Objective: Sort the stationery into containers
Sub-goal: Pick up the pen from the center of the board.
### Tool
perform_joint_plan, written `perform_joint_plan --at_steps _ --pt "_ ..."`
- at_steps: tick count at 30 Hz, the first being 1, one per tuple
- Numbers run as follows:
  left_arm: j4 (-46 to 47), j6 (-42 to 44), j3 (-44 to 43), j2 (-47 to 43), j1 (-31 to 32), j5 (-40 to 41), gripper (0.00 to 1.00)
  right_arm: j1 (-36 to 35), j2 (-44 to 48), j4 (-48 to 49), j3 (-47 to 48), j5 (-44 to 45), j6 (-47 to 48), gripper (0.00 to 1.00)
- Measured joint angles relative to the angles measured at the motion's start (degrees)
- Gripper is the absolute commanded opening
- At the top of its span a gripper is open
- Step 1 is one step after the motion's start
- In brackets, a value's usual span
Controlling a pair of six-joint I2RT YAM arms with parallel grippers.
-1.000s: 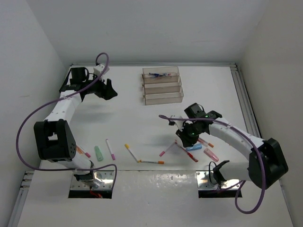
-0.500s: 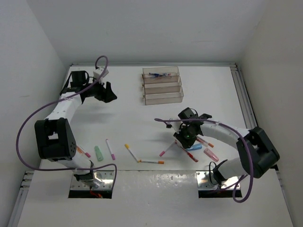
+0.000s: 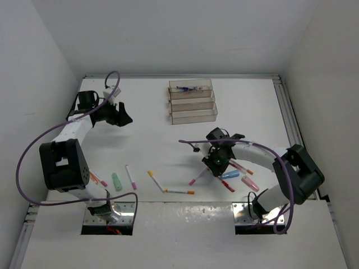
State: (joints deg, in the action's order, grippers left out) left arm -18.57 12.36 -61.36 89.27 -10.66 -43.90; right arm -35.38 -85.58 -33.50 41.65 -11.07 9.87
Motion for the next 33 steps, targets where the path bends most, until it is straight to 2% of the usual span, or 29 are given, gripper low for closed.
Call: perform_joint_plan --at_steps 12,17,25,29,33 --pt "3.8 -2.0 0.2 1.8 -0.6 -0.3 0.69 -4.2 -4.0 0.4 0.3 4.3 -1.7 0.12" --pt "5.2 -2.6 0.3 2.7 -0.7 -0.3 0.68 -4.3 -5.1 0.1 1.7 5.3 -2.4 0.0" --pt "5.0 -2.3 -0.4 4.3 -0.8 -1.3 0.67 -4.1 -5.0 -6.3 8.2 5.3 -3.0 0.0" --pt "4.0 -1.9 -2.3 5.4 -0.8 -2.5 0.67 -2.6 -4.2 -10.1 13.8 1.6 -3.7 0.0" --pt "2.7 -1.2 -4.9 5.5 -0.8 -4.0 0.67 1.5 -3.8 -9.9 19.1 -3.1 -7.7 0.0"
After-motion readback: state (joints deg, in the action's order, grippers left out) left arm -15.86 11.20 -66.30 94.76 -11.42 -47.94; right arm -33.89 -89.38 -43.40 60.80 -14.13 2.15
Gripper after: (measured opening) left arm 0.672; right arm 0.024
